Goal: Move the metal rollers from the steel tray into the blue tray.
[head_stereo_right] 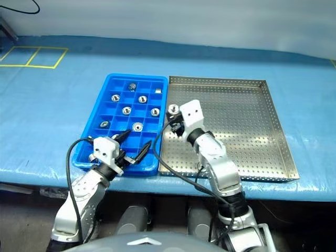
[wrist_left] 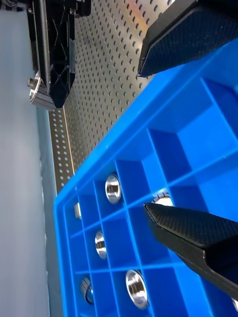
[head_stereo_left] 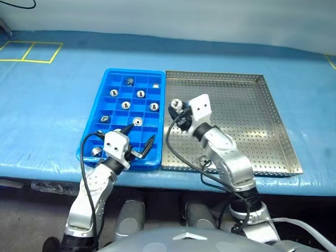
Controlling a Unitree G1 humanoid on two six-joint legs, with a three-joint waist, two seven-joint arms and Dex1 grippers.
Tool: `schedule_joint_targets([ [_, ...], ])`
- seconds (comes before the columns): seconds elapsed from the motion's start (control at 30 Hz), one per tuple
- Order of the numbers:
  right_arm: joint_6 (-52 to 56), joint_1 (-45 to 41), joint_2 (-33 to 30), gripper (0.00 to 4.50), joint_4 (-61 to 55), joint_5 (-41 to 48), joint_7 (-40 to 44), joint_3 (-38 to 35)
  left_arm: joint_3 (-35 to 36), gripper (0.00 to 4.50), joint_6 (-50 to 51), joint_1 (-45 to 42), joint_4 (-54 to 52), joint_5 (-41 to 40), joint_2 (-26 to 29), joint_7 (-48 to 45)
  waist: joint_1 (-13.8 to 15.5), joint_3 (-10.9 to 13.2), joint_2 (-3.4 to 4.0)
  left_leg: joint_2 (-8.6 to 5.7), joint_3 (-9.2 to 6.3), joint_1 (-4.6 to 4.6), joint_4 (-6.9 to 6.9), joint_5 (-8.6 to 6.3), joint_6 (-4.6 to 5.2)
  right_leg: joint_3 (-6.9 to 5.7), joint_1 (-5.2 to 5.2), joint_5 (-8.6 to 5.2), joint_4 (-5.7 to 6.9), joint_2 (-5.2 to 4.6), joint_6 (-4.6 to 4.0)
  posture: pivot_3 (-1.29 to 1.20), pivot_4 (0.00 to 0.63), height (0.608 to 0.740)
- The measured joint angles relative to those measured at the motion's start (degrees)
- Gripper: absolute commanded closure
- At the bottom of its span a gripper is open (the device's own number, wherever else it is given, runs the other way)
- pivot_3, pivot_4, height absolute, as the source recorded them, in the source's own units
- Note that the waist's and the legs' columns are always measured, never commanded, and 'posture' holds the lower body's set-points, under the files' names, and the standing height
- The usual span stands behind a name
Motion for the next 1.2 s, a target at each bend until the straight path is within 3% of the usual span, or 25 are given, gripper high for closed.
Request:
schedule_joint_targets([
  [0.17,0.77,-1.59,1.41,2.81,2.37,0.20,2.69,4.67,1.80,0.00,-1.13,3.42,-1.96,-0.38,0.17,0.08,0.93,0.00,0.01,0.03,0.00,0.04,-0.03,0.00,0.00,-0.03,-0.02,-0.03,0.04,0.01,-0.06,0.26,0.150,0.740],
  [0.43,16.49,-4.28,-0.87,2.81,-1.48,1.21,6.09,9.75,2.39,0.00,-2.61,5.51,-2.57,-0.48,-0.12,0.10,2.29,0.00,0.01,0.02,-0.01,0.02,-0.08,0.00,-0.01,-0.05,-0.04,-0.06,0.01,-0.01,-0.09,0.27,0.150,0.740],
  [0.87,39.61,-12.63,-1.82,2.81,-7.49,0.46,2.02,11.28,1.38,0.00,-3.56,5.82,-2.52,-0.53,-0.11,-0.67,2.98,-0.01,0.01,0.01,-0.01,0.01,-0.14,-0.01,-0.02,-0.08,-0.07,-0.08,-0.02,-0.03,-0.12,0.25,0.150,0.740],
  [1.07,43.91,-14.82,-3.64,2.81,-9.04,0.75,1.61,13.08,0.54,0.00,-3.74,5.84,-2.43,-0.52,0.98,-2.38,3.44,-0.01,0.01,0.00,-0.02,-0.01,-0.14,-0.01,-0.02,-0.10,-0.09,-0.08,-0.05,-0.04,-0.12,0.25,0.150,0.740],
  [1.2,43.89,-14.83,-4.03,1.59,-9.18,1.28,1.60,13.71,0.14,0.00,-3.45,5.86,-2.39,-0.70,2.12,-3.72,3.47,-0.01,0.01,0.00,-0.02,-0.01,-0.14,-0.01,-0.02,-0.11,-0.08,-0.09,-0.06,-0.05,-0.12,0.24,0.150,0.740],
])
